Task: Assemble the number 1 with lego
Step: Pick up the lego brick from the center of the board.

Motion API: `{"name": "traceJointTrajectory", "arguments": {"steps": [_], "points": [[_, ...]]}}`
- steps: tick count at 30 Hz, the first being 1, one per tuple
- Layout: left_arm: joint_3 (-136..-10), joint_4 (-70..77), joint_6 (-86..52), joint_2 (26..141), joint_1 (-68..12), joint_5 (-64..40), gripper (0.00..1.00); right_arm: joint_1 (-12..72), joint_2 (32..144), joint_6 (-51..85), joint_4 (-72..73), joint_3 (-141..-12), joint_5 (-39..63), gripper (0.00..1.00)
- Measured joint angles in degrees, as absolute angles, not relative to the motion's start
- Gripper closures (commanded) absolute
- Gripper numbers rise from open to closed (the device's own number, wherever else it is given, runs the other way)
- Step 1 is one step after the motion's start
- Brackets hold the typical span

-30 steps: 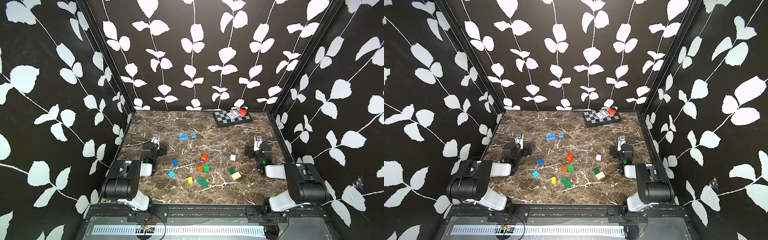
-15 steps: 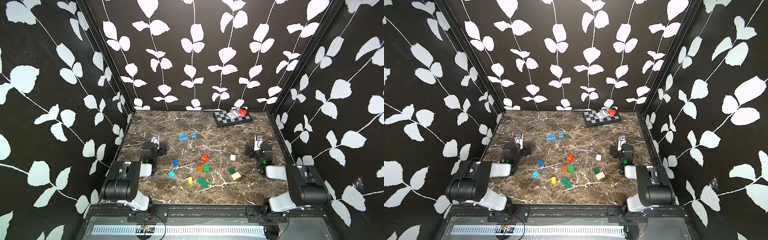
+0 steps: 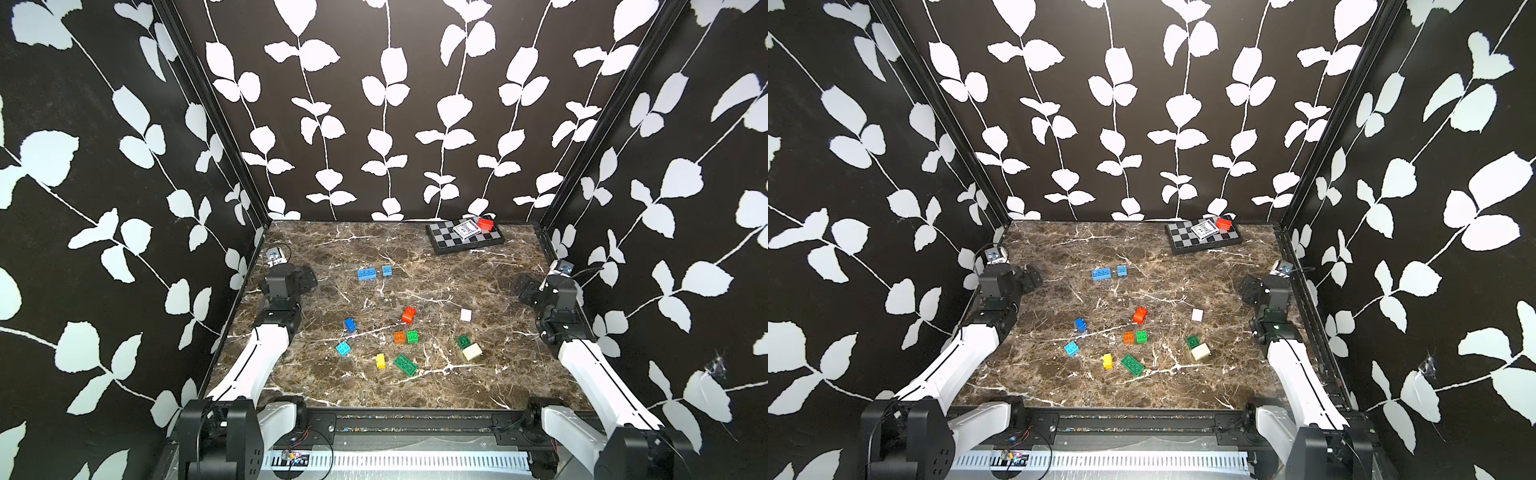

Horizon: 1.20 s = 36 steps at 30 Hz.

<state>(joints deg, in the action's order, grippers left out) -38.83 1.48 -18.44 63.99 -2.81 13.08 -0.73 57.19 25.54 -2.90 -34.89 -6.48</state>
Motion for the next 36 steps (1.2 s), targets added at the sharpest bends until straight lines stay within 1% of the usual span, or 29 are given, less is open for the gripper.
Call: {"name": "traceJointTrajectory", "arguments": {"steps": [4,8,11,15,18,24,27,31,36], "points": [[-43.0,-11.2,-22.9,65.4,-4.8,6.7,0.01,4.9,58.8,28.1,-14.4,-38.9,-1.8,0.14],[-47.7,-22.7,-25.5,66.5,-11.2,4.1,0.01,14.1,60.5,29.4,-23.2,-43.1,-0.3,0.16],[-49.7,-28.2,-27.4,67.0,-14.8,3.0,0.01,18.1,61.8,30.7,-27.7,-45.6,-0.2,0.16],[-51.4,-33.4,-28.6,69.1,-17.7,3.0,0.01,19.4,64.5,32.5,-31.4,-48.2,0.2,0.16],[-55.4,-37.3,-28.7,74.3,-20.1,2.9,0.01,19.5,67.7,33.1,-33.3,-50.3,1.1,0.16],[-64.1,-41.7,-28.5,82.9,-28.8,4.8,0.02,19.5,73.4,32.8,-36.5,-54.7,3.3,0.16],[-68.1,-43.4,-23.9,86.0,-30.3,7.1,0.01,19.5,74.4,32.7,-36.7,-55.0,4.9,0.16],[-75.6,-43.5,-8.3,91.4,-29.6,10.6,0.01,19.5,75.0,31.4,-36.7,-55.0,6.8,0.15],[-85.2,-43.4,11.9,99.4,-26.8,9.8,0.01,19.5,75.0,28.4,-36.8,-56.4,7.2,0.14]]}}
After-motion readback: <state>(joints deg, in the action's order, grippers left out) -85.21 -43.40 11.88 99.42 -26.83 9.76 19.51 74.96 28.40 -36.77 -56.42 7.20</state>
